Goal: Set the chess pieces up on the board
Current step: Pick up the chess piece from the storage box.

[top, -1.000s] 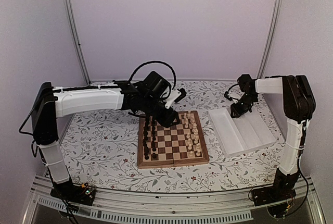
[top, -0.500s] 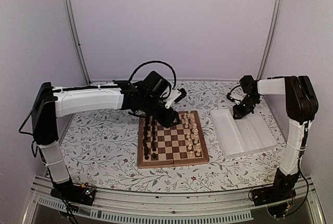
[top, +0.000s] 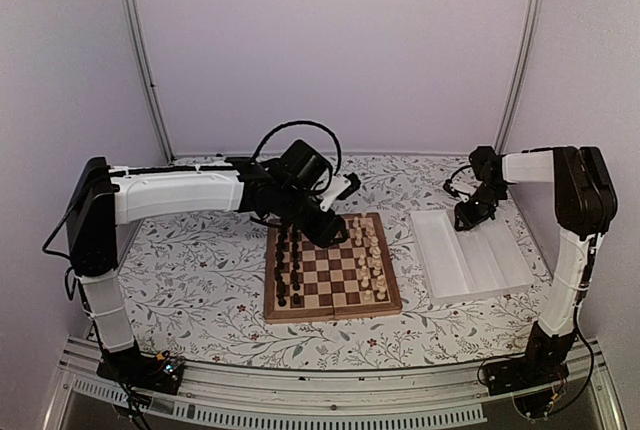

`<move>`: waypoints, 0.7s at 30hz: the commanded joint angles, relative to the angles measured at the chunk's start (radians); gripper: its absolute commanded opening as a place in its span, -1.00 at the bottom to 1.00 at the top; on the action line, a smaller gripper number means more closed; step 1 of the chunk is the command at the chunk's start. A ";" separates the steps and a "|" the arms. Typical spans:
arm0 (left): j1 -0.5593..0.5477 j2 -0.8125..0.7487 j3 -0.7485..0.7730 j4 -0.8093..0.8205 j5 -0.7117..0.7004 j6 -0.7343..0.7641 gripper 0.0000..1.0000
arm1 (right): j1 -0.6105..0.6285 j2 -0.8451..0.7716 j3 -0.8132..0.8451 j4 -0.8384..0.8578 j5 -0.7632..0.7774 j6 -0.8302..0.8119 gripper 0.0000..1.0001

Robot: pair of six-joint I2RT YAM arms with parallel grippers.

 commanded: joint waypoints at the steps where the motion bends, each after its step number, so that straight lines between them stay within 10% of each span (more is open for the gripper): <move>1: 0.009 0.025 0.030 -0.007 0.021 -0.008 0.04 | -0.013 -0.039 -0.038 -0.029 0.014 -0.015 -0.40; 14: 0.009 0.034 0.035 -0.012 0.023 -0.007 0.05 | -0.047 -0.080 -0.052 -0.036 -0.013 -0.007 -0.69; 21: 0.005 0.033 0.051 0.042 0.054 -0.036 0.05 | -0.100 -0.179 -0.015 -0.088 -0.305 0.030 -0.68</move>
